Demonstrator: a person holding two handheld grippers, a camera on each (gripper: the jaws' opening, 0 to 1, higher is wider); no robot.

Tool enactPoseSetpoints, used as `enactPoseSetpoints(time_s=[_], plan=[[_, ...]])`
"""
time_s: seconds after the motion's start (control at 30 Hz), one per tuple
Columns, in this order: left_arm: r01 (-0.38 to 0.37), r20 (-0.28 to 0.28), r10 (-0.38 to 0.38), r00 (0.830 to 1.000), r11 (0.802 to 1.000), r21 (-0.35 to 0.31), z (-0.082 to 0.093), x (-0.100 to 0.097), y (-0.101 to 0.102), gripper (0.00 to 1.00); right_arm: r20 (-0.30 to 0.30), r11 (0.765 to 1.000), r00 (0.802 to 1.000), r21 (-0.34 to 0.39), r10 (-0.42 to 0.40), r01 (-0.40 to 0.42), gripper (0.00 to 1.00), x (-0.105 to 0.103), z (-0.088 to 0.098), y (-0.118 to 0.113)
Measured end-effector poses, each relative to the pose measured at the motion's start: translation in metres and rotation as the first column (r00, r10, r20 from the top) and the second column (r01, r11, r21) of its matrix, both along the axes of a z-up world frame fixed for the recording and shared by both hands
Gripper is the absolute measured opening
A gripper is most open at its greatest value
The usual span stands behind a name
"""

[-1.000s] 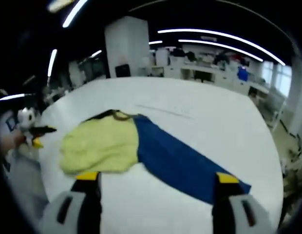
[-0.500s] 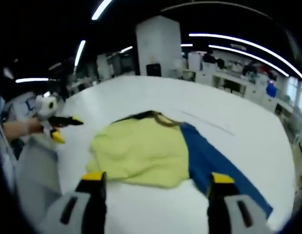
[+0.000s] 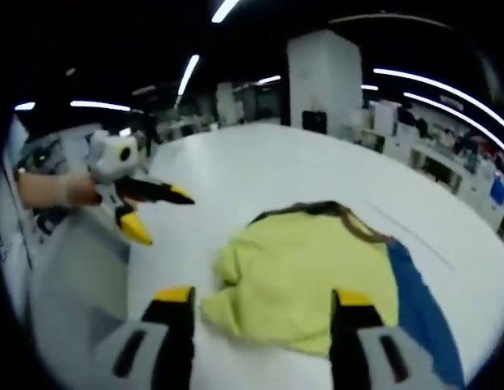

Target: Fold the garment on the visible template until the final outline fits inside the template.

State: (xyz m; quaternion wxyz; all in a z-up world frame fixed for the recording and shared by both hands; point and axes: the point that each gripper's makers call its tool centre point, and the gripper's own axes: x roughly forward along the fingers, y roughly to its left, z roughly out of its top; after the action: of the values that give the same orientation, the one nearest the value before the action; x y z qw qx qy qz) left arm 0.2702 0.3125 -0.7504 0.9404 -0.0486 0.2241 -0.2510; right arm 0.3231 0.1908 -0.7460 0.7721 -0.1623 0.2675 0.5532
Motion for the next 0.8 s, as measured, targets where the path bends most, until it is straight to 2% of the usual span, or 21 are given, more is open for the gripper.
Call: enactPoseSetpoints(time_s=[0.2,0.33,0.37,0.43,0.5,0.6,0.63,0.67,0.73,0.8], plan=[[-0.018,0.007,0.018,1.0,1.0,-0.005,0.003,-0.001,0.003,0.7,-0.006,0.997,0.997,0.013,0.073,-0.073,0.57,-0.017,-0.003,0.031],[-0.023,0.007,0.023,1.0,1.0,-0.006,0.002,-0.003,0.006,0.7,0.054,0.991,0.99,-0.032,0.131,-0.129,0.55,-0.025,-0.008,0.045],[-0.025,0.006,0.025,1.0,1.0,-0.006,0.002,-0.003,0.006,0.7,0.087,0.988,0.986,-0.065,0.146,-0.141,0.55,-0.025,-0.011,0.047],[-0.031,0.004,0.031,1.0,0.999,-0.008,0.001,-0.003,0.007,0.7,0.134,0.98,0.974,-0.109,0.183,-0.169,0.49,-0.024,-0.016,0.052],[-0.037,0.006,0.037,0.999,0.999,-0.013,0.001,-0.003,0.009,0.7,0.153,0.979,0.971,-0.114,0.186,-0.17,0.41,-0.026,-0.019,0.06],[-0.04,0.005,0.04,0.999,0.999,-0.011,0.001,-0.005,0.01,0.7,0.217,0.967,0.952,-0.182,0.214,-0.176,0.41,-0.023,-0.028,0.064],[-0.041,0.005,0.041,0.999,0.999,-0.012,0.001,-0.005,0.01,0.7,0.213,0.959,0.947,-0.204,0.241,-0.199,0.4,-0.026,-0.034,0.065],[-0.041,0.005,0.042,0.999,0.999,-0.014,0.001,-0.006,0.01,0.7,0.225,0.961,0.948,-0.215,0.225,-0.177,0.36,-0.024,-0.038,0.067],[-0.045,0.004,0.045,0.999,0.999,-0.015,0.0,-0.006,0.011,0.7,0.236,0.952,0.939,-0.237,0.251,-0.195,0.29,-0.028,-0.044,0.071],[-0.046,0.002,0.046,0.999,0.999,-0.017,-0.001,-0.007,0.013,0.71,0.242,0.949,0.936,-0.252,0.253,-0.191,0.3,-0.03,-0.049,0.073]])
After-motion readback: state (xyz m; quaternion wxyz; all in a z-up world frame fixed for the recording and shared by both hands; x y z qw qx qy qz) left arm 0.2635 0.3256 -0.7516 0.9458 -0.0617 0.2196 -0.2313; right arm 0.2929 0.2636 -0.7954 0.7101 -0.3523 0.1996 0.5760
